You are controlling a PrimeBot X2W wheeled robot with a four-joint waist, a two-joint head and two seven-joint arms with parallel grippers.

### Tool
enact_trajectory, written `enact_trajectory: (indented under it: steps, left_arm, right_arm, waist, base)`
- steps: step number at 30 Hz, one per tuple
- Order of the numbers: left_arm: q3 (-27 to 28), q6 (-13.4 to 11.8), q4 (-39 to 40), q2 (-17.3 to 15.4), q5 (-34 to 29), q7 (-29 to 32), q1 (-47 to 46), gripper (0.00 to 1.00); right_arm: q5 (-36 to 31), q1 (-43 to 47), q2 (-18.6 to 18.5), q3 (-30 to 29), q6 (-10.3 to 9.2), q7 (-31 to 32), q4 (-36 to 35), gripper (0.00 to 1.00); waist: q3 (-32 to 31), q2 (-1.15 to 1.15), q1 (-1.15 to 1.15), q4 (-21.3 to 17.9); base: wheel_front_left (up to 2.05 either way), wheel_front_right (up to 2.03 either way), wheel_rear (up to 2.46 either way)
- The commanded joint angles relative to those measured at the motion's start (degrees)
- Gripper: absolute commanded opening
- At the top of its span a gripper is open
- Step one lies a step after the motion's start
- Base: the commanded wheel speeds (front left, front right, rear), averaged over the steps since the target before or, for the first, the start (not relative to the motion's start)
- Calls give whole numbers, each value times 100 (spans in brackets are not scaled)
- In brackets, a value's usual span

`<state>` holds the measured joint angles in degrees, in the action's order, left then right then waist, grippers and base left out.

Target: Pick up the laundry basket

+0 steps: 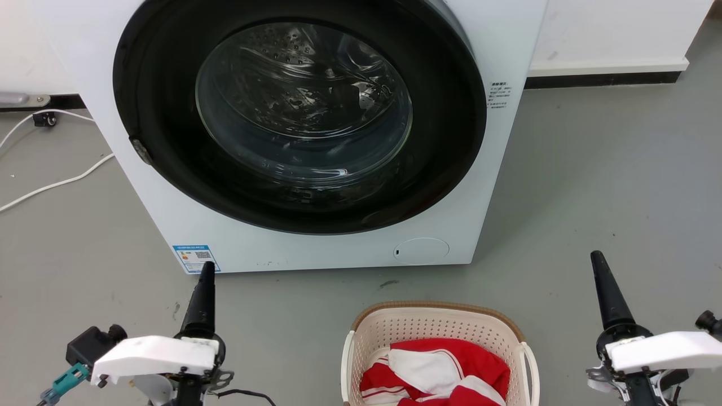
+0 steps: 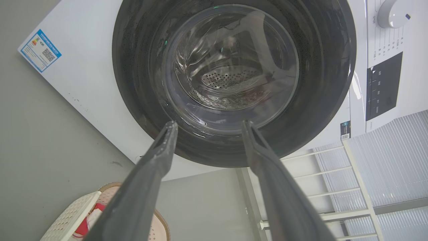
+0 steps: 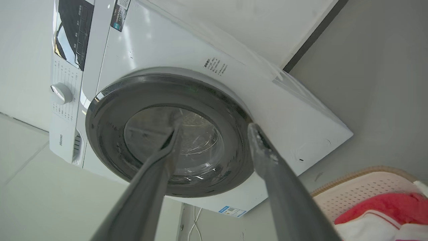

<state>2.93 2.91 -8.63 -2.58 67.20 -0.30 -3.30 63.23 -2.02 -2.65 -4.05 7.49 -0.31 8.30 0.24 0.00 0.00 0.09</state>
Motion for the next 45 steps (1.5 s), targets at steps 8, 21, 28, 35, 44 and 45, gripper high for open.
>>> enact_trajectory:
  steps: [8, 21, 28, 35, 44, 45]
  left_arm:
    - [-219, -207, 256, -23, -993, -219, 8, 100]
    - [-442, -427, 424, -27, -2223, -474, 48, 100]
    - [-561, -453, 491, -28, -2778, -599, 83, 100]
    - [-649, -506, 522, -30, -3253, -715, 118, 100]
    - [-725, -558, 513, -30, -3807, -840, 154, 100]
    - [-737, -566, 516, -30, -3872, -858, 159, 100]
  right_arm:
    - [-1035, 16, -17, 89, 1, -215, -338, 100]
    - [-2313, 133, -20, 166, 1, -473, -513, 100]
    - [-2841, 180, -22, 198, 1, -596, -624, 100]
    - [-3381, 260, -24, 200, 1, -711, -691, 100]
    - [-3988, 308, -26, 177, 1, -838, -745, 100]
    - [-4056, 314, -26, 178, 1, -856, -755, 100]
  waist:
    - [0, 0, 0, 1]
    - [-4, 0, 0, 24]
    - [-7, 0, 0, 24]
    - [-12, 0, 0, 30]
    - [-21, 0, 0, 34]
    - [-22, 0, 0, 35]
  base:
    - [0, 0, 0]
    - [0, 0, 0]
    - [0, 0, 0]
    - [0, 0, 0]
    - [0, 0, 0]
    - [0, 0, 0]
